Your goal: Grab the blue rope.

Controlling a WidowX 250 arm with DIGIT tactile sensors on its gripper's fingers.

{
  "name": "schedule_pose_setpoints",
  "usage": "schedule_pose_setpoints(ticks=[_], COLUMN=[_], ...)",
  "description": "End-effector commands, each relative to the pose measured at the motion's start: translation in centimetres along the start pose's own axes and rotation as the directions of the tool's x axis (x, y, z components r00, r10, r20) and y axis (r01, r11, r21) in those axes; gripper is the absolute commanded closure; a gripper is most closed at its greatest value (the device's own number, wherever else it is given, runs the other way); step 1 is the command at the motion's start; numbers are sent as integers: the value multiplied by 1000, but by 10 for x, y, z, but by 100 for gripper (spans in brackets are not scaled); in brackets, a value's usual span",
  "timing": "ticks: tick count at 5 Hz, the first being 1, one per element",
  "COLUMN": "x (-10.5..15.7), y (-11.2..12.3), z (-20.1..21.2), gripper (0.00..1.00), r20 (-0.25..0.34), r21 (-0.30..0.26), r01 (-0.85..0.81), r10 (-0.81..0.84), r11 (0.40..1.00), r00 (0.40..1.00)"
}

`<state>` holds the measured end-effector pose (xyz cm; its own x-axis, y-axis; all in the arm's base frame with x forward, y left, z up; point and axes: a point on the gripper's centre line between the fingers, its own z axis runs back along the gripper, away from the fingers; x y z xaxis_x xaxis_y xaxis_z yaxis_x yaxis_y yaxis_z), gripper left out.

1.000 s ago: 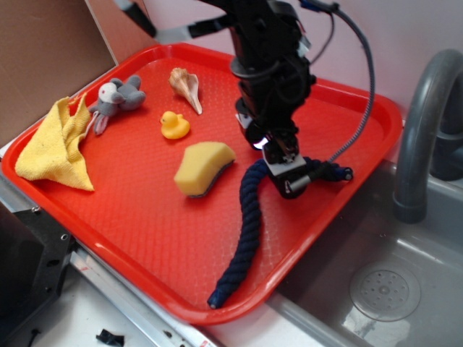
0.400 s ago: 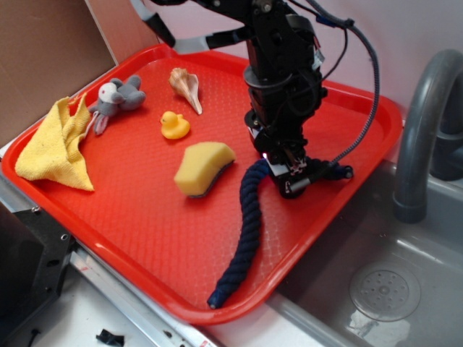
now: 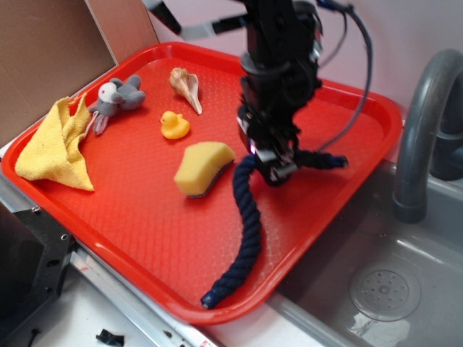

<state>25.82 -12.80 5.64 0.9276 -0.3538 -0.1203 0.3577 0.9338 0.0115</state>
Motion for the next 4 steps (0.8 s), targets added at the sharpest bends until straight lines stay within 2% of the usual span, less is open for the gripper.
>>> schedule_pose_setpoints(ticks=[1, 2, 3, 4], x=[-38, -79, -94, -90], y=[38, 55, 58, 59], z=[116, 143, 151, 150], gripper=[100, 100, 100, 100], r20=[214, 246, 273, 242], r21=[-136, -141, -134, -77], r01=[-278, -439, -466, -435], r10=[303, 461, 485, 440], r11=[951, 887, 874, 897], r00=[929, 853, 831, 865])
